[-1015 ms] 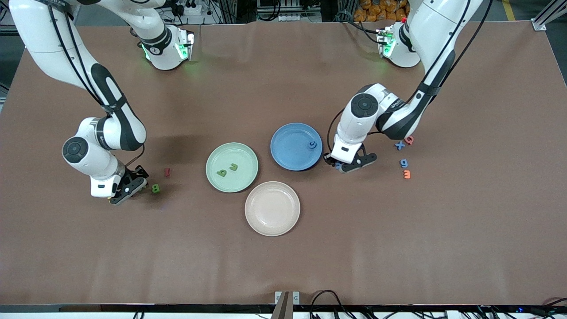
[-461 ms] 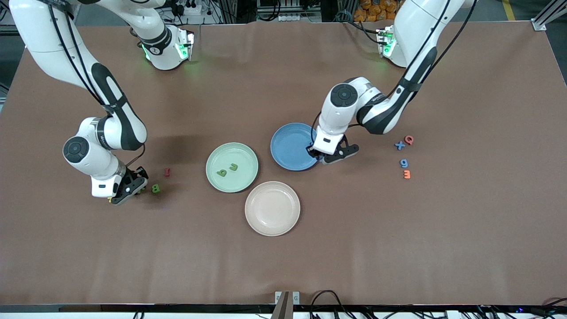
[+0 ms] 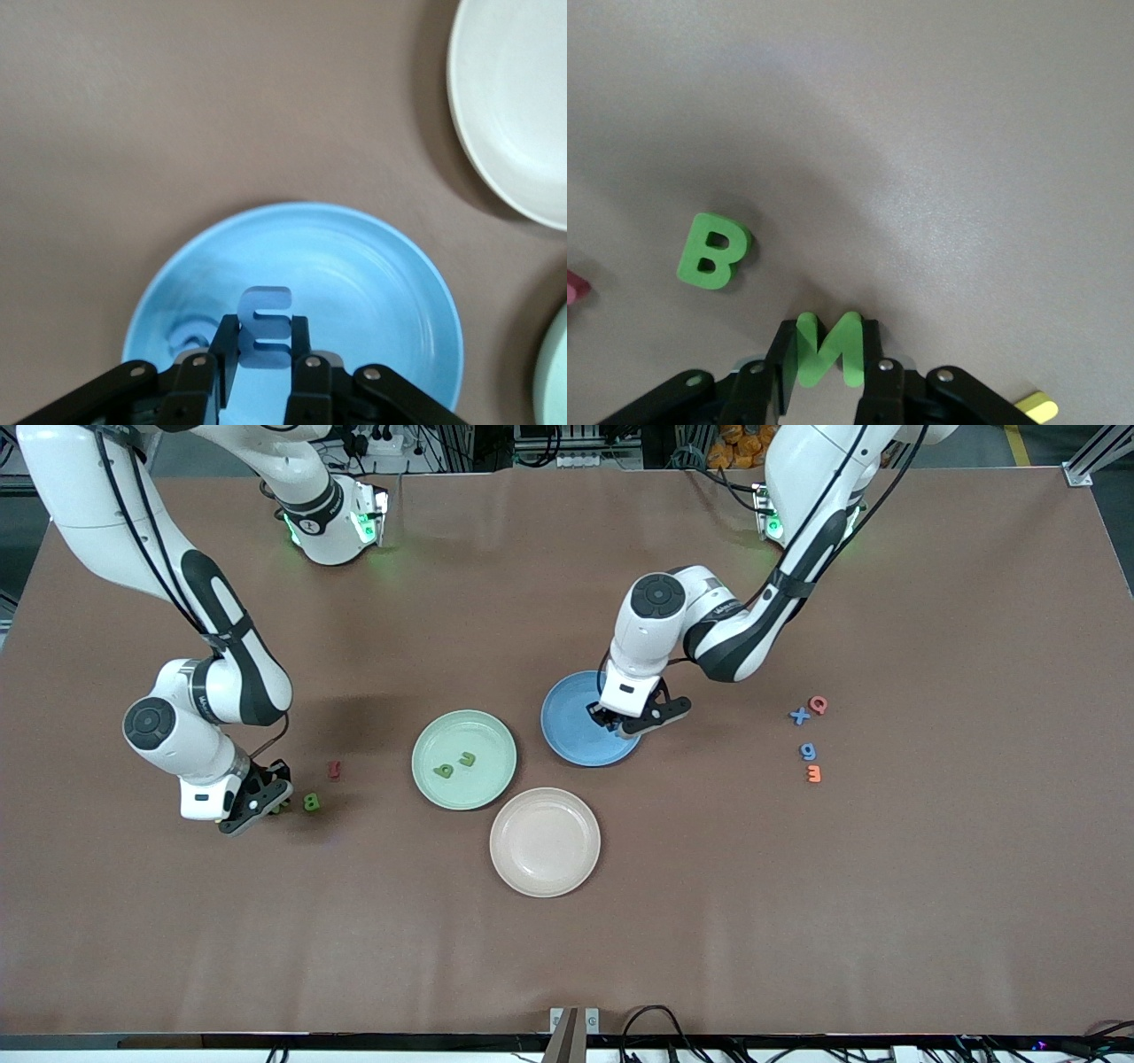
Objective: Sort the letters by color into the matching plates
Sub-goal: 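Carry the blue E to the blue plate while the right gripper grasps N, then release the blue E onto the blue plate while the right gripper carries N, then drop the green N onto the green plate with the right gripper, then move the left gripper back over the blue and orange letters, then grasp the green B with the right gripper while the left gripper approaches 6, then carry the green B to the green plate while the left gripper grasps 6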
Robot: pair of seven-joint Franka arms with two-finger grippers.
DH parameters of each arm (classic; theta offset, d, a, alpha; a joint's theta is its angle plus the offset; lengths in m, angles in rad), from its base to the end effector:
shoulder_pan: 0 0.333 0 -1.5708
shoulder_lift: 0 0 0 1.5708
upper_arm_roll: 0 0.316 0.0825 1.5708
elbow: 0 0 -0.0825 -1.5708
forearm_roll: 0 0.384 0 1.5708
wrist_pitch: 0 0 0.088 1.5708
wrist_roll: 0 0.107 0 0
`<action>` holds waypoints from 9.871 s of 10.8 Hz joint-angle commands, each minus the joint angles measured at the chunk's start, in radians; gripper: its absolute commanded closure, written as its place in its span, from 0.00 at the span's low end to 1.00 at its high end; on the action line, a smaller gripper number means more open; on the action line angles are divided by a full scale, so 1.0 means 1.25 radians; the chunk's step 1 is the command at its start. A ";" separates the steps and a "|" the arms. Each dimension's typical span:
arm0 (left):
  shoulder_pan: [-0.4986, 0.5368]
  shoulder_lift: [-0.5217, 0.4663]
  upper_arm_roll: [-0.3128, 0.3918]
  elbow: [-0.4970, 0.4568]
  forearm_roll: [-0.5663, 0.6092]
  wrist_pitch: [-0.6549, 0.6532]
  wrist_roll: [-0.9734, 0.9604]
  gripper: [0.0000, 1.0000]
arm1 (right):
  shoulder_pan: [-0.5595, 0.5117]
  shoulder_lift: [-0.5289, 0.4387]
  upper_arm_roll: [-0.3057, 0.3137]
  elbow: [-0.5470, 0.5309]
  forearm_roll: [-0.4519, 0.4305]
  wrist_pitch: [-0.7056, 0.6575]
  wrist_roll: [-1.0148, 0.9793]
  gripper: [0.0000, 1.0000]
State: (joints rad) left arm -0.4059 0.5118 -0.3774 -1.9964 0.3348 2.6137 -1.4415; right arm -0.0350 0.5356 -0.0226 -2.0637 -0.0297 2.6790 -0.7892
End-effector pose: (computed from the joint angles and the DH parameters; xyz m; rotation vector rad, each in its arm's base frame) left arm 0.4422 -0.4378 0.2315 2.9303 0.6533 0.1210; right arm 0.5964 -0.0334 0.1767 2.8632 1.1457 0.0958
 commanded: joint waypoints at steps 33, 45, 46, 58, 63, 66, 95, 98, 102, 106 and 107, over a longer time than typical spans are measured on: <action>0.047 -0.042 0.014 0.066 0.034 -0.165 0.142 0.00 | 0.273 -0.015 0.158 0.090 -0.008 -0.197 1.299 0.10; 0.198 -0.166 0.081 -0.072 0.033 -0.234 0.604 0.00 | 0.182 -0.027 0.091 0.135 -0.062 -0.340 0.645 0.00; 0.198 -0.176 0.104 -0.084 0.034 -0.233 0.631 0.00 | 0.163 -0.028 0.091 0.137 -0.062 -0.338 0.593 0.00; 0.206 -0.233 0.271 -0.274 0.019 -0.027 0.796 0.00 | -0.008 -0.017 0.093 0.070 -0.081 -0.159 0.226 0.00; 0.223 -0.220 0.276 -0.326 -0.027 0.081 0.829 0.00 | -0.021 -0.003 0.093 0.051 -0.119 -0.111 0.225 0.00; 0.228 -0.207 0.280 -0.348 -0.027 0.133 0.829 0.00 | -0.019 0.016 0.093 0.051 -0.120 -0.077 0.225 0.00; 0.234 -0.123 0.281 -0.341 -0.054 0.209 0.845 0.74 | -0.033 -0.022 0.092 0.090 -0.095 -0.173 0.322 0.79; 0.235 -0.119 0.281 -0.339 -0.054 0.209 0.845 0.90 | -0.025 -0.031 0.099 0.091 -0.094 -0.197 0.468 0.79; 0.233 -0.127 0.279 -0.338 -0.056 0.209 0.843 0.98 | 0.000 -0.031 0.132 0.095 -0.094 -0.198 0.695 0.79; 0.197 -0.132 0.251 -0.330 -0.149 0.206 0.840 1.00 | 0.039 -0.031 0.168 0.102 -0.094 -0.204 0.908 0.78; 0.190 -0.130 0.237 -0.317 -0.177 0.205 0.839 1.00 | 0.049 -0.031 0.178 0.106 -0.094 -0.220 0.944 0.78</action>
State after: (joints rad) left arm -0.1429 0.3427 -0.0492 -2.4204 0.1998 2.8650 -0.4146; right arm 0.0126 0.5120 0.1692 -1.9404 -0.1590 2.4445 0.2825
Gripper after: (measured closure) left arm 0.727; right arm 0.718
